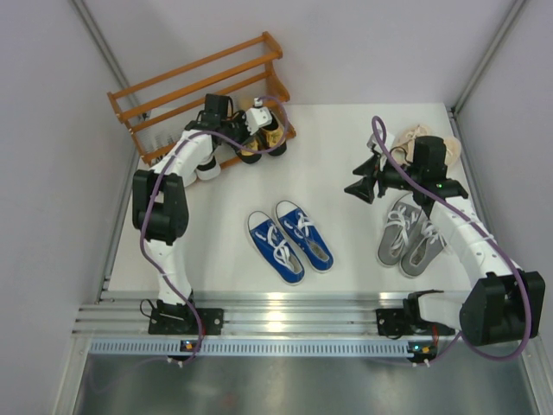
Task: Place and organize the shoes onto the shoe shelf
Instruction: Adjust the shoe at the shoe shelf.
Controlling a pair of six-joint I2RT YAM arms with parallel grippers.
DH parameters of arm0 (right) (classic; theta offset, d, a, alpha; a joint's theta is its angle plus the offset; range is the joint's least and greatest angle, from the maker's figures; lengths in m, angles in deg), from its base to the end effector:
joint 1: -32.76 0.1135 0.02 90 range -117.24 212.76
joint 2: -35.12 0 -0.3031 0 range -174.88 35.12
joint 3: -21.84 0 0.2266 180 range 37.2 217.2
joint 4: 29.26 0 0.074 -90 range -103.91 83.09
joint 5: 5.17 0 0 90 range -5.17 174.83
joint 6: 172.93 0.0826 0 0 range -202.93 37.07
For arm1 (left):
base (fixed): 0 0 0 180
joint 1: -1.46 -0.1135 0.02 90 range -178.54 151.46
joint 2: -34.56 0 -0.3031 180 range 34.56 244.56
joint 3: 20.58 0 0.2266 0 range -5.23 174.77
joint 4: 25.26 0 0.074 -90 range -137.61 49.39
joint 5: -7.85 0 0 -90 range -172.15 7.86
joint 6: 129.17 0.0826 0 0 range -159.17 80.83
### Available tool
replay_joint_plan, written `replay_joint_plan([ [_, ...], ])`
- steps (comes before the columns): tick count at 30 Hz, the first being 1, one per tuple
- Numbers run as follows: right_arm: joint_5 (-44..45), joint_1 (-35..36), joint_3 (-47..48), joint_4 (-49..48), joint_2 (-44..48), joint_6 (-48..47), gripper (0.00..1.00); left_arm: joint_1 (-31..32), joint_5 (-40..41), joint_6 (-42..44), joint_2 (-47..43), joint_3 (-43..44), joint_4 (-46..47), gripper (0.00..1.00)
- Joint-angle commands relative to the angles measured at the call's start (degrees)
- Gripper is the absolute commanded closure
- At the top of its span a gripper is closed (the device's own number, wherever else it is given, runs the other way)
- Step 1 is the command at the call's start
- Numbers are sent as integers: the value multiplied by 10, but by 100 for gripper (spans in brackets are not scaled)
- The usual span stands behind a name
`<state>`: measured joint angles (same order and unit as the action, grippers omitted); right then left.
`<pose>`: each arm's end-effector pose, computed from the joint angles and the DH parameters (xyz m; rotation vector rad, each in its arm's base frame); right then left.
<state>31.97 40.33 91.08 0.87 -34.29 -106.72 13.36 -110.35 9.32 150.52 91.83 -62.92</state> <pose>0.2361 0.0978 0.3341 -1.0254 1.6667 0.7737 0.4707 -0.1391 0.2753 1.3135 1.7625 -0.2099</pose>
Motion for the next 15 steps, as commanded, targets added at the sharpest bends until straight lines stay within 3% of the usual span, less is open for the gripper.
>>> replay_joint_plan([
  [1, -20, -12, 0, -16, 6, -9, 38, -1, -29, 33, -46, 0, 2, 100],
  [7, -21, -13, 0, -16, 6, -10, 38, -2, -22, 26, -49, -12, 2, 98],
  [10, -21, -12, 0, -16, 5, -9, 38, -1, -19, 15, -50, -10, 2, 73],
  [11, -21, -12, -1, -16, 5, -10, 38, -1, -19, 12, -53, -9, 4, 59],
  [15, -20, -12, -1, -16, 5, -10, 38, -1, -16, -17, -64, -6, 17, 30],
])
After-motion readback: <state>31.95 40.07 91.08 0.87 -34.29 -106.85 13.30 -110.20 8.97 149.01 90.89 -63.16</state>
